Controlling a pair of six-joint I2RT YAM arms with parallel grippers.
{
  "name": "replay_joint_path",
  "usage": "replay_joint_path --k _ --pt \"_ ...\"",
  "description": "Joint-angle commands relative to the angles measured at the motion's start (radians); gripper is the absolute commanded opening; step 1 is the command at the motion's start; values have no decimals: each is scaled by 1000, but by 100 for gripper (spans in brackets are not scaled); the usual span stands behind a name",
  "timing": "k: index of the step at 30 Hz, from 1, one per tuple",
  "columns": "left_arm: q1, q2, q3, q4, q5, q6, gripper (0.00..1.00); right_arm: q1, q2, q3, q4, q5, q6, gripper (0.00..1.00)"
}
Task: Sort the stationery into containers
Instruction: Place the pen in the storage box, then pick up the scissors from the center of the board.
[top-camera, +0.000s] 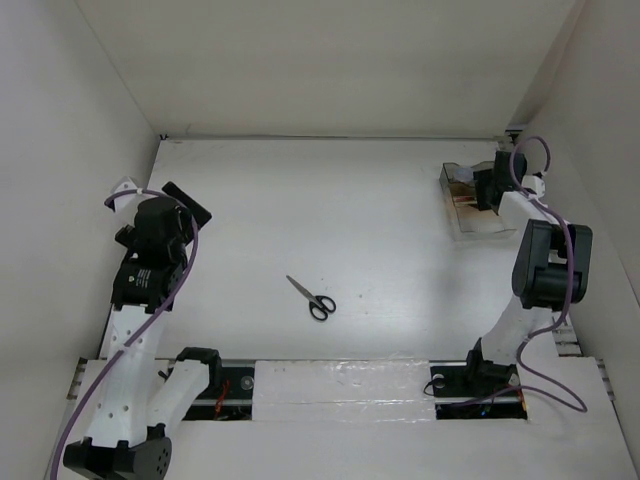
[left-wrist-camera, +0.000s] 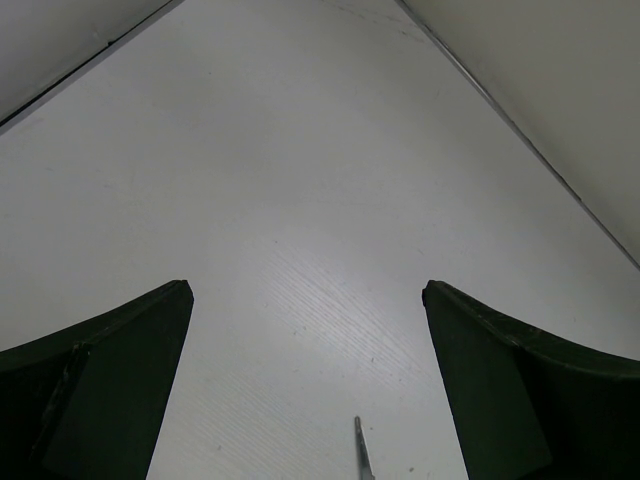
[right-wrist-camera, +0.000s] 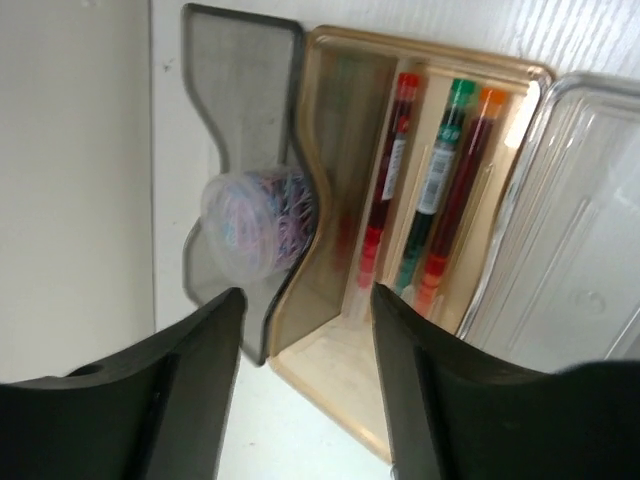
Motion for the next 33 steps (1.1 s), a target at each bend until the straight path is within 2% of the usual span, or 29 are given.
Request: replay_joint_path --k 1,2,3,4,5,7,9,11,12,16,17,19,20,21,24,29,33 --pt "2 12 -4 30 25 12 100 60 -112 9 47 56 -25 66" --pt "2 12 -4 40 38 12 100 83 -128 9 47 70 -46 66" --pt "2 23 -13 49 60 21 100 106 -160 9 47 81 -93 75" --pt "2 37 -13 61 122 33 100 132 -177 20 47 90 -104 75" --pt "2 37 -23 75 158 33 100 195 -195 20 35 122 -105 90" --pt "2 80 -23 66 206 23 100 266 -255 20 34 136 -187 94" --pt "-47 120 -7 14 192 -63 99 372 -318 -5 24 171 -219 100" --pt "-150 147 -16 -11 204 -132 97 445 -356 -26 7 171 -258 100" --pt "-181 147 -36 -25 204 -219 99 467 -378 -51 7 171 -267 100" --pt "-410 173 -49 -42 106 -387 99 580 -500 -104 -2 171 -315 100" --pt "-536 236 -49 -60 82 -472 99 603 -548 -117 -19 171 -324 100" --pt "-664 334 -21 -97 -27 -577 99 665 -596 -127 -65 237 -324 100" --pt "-774 447 -3 -135 -70 -643 99 665 -641 -128 -65 237 -333 100" --pt "-805 495 17 -211 -99 -757 99 679 -666 -141 -79 237 -344 100" --pt "-892 615 28 -186 -77 -815 99 711 -776 -166 -104 237 -367 98" --pt "-966 680 8 -200 -53 -945 99 746 -915 -210 -125 222 -388 98" --pt "-988 700 -35 -200 -4 -997 89 756 -967 -264 -102 174 -398 98"
